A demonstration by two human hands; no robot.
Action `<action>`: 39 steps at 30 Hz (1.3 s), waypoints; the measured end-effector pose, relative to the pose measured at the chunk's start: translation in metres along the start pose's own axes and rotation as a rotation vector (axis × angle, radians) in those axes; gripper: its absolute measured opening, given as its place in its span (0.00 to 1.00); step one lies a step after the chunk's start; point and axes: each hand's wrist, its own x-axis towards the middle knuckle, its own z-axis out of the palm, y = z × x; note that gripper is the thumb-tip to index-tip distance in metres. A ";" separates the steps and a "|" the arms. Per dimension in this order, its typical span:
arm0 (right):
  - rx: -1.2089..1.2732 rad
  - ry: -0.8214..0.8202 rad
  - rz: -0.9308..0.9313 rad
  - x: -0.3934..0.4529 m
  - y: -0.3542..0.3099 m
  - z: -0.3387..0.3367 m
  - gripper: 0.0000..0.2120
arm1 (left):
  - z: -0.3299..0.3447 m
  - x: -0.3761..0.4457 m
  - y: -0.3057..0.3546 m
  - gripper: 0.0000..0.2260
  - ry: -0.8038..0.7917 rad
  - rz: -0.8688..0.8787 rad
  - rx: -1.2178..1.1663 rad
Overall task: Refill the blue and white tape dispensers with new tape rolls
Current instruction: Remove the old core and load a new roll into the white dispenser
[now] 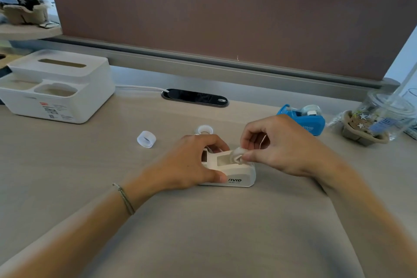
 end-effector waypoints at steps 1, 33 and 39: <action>0.017 0.006 0.002 0.000 0.001 -0.001 0.06 | 0.000 0.000 0.001 0.22 -0.004 0.002 0.013; 0.439 0.251 -0.016 0.061 -0.031 0.021 0.06 | -0.052 0.009 -0.016 0.10 0.310 -0.181 -0.940; 0.205 0.163 0.196 0.064 0.013 0.009 0.04 | -0.049 0.010 -0.026 0.10 0.347 -0.194 -0.835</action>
